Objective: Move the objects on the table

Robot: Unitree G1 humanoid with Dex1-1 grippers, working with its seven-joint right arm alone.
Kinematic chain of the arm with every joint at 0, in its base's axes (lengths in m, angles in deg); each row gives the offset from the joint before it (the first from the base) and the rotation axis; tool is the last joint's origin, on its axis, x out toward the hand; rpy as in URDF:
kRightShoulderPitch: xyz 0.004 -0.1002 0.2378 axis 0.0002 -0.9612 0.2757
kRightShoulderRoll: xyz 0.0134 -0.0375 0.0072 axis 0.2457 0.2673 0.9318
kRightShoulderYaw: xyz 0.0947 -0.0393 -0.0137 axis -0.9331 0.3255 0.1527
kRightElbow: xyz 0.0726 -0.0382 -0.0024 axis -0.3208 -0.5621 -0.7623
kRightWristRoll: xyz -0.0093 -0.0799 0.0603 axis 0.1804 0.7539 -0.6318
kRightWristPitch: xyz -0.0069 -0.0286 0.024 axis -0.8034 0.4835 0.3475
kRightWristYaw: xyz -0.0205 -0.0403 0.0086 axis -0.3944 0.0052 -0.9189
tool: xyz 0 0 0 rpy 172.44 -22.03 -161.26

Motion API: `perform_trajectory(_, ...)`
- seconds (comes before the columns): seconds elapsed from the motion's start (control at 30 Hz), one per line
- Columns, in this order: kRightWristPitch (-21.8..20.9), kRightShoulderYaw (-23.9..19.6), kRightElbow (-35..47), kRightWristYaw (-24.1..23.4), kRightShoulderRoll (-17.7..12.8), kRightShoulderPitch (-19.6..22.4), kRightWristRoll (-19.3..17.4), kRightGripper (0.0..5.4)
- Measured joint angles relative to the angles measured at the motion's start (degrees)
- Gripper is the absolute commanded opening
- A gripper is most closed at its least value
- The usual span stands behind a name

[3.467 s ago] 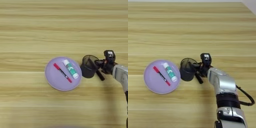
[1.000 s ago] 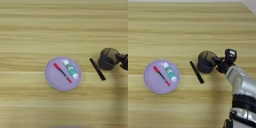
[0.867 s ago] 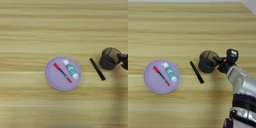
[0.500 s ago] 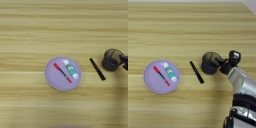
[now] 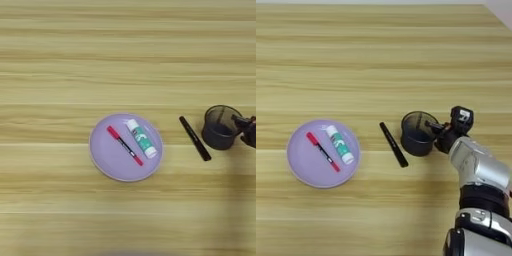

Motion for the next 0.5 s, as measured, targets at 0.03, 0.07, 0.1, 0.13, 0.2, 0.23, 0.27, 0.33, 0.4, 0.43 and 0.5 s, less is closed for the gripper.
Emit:
perform_trajectory(0.03,-0.25,-0.06,-0.39,0.0,-0.05,0.11,0.0,0.25)
perform_trajectory(0.07,-0.62,-0.07,-0.9,-0.01,-0.15,0.24,-0.01,0.25)
perform_trajectory(0.1,-0.82,-0.07,-1.08,-0.01,-0.19,0.28,-0.02,0.25)
perform_trajectory(0.13,-0.88,-0.08,-1.24,-0.02,-0.23,0.32,-0.03,0.25)
perform_trajectory(0.2,-0.93,-0.12,-1.42,-0.03,-0.28,0.38,-0.11,0.25)
perform_trajectory(0.23,-0.93,-0.13,-1.44,-0.03,-0.29,0.38,-0.18,0.54)
perform_trajectory(0.27,-0.93,-0.15,-1.46,-0.04,-0.29,0.38,-0.25,0.62)
perform_trajectory(0.33,-0.92,-0.16,-1.66,-0.09,-0.3,0.37,-0.26,0.87)
perform_trajectory(0.4,-0.91,-0.16,-2.01,-0.11,-0.3,0.36,-0.26,1.05)
perform_trajectory(0.43,-0.91,-0.16,-2.01,-0.11,-0.3,0.36,-0.26,1.1)
perform_trajectory(0.5,-0.92,-0.16,-2.02,-0.11,-0.3,0.36,-0.26,1.25)
